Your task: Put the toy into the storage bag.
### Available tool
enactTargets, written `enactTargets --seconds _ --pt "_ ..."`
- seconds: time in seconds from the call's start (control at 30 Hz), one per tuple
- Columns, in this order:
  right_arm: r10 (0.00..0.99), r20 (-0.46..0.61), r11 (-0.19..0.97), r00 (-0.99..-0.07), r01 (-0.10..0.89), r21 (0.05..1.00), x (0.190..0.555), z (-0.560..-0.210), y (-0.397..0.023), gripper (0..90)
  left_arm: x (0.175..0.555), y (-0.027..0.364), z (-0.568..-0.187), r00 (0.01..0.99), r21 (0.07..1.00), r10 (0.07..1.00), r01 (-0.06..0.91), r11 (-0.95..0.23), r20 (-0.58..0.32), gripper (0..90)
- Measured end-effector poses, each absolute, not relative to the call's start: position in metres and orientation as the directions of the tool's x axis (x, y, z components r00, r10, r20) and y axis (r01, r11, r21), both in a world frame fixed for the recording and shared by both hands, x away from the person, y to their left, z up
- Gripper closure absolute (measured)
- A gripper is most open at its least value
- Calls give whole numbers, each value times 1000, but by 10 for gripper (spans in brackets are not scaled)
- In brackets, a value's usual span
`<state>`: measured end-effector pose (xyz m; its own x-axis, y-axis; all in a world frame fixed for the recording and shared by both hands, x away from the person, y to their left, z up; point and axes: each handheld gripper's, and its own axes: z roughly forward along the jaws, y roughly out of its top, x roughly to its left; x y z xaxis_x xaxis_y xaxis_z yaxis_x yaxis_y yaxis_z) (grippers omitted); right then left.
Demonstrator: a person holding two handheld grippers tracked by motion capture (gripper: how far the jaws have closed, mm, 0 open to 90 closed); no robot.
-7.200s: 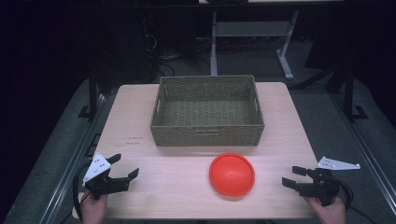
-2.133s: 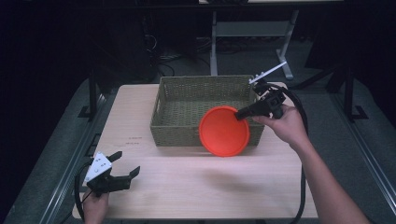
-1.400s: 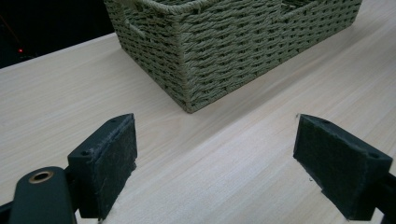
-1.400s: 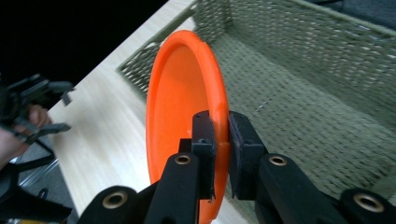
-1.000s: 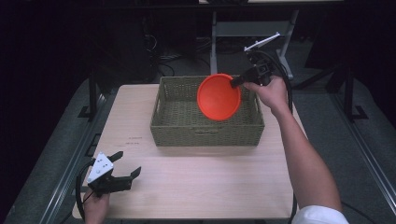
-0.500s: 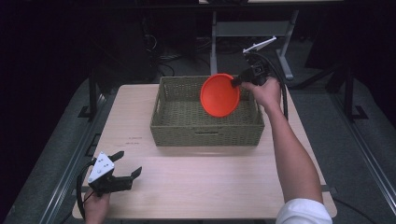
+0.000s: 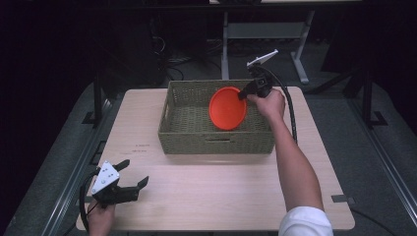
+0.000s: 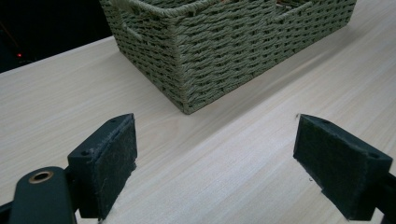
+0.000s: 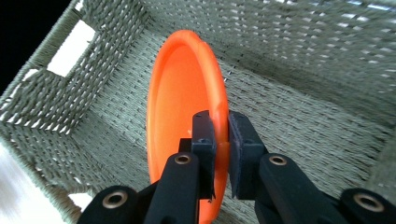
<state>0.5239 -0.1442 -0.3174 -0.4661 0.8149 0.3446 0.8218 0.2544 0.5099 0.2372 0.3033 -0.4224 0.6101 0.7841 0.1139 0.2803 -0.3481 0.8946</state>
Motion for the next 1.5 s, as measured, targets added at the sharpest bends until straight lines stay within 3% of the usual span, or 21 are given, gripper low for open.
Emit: enactTargets --seconds 0.57,1.23,1.5 --pt "831 362 262 -423 871 415 530 -364 -134 820 237 302 -422 611 896 783 275 -348 116 129" --pt "860 327 265 -392 890 370 529 -377 -139 799 237 301 -423 613 895 781 274 -351 118 129" --pt "870 307 276 -385 897 345 530 -378 -141 703 237 301 -423 611 894 783 278 -352 119 129"
